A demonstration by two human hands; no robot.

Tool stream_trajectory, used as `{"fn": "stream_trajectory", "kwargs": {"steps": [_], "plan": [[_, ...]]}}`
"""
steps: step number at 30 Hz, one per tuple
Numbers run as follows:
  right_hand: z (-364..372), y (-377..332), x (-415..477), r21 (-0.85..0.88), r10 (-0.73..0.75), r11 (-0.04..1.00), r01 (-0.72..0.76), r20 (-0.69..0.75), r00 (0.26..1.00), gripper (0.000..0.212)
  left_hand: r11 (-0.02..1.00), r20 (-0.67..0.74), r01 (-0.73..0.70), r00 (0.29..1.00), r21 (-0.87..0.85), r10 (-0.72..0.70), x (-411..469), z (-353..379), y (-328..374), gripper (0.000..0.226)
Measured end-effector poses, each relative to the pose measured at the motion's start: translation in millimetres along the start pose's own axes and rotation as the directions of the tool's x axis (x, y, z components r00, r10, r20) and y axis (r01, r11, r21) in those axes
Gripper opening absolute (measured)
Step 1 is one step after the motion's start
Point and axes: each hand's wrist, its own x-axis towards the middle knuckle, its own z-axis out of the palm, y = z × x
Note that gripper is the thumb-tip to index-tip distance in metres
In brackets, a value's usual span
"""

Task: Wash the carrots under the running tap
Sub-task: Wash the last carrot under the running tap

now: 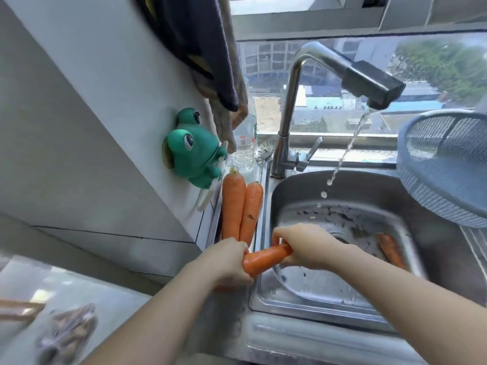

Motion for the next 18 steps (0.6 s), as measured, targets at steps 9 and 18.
{"fn": "stream_trajectory", "kwargs": {"steps": [9, 18], "plan": [[12, -25, 30, -0.118, -0.243, 0.965, 0.236, -0.053, 0.968, 0.035, 0.988, -0.045, 0.137, 0.990, 0.076, -0.134, -14, 29, -12, 0.051], [30, -16, 34, 0.087, -0.167, 0.979, 0.183, -0.166, 0.972, 0.035, 0.973, -0.145, 0.150, 0.982, 0.177, -0.125, -7, 30, -4, 0.069]]}}
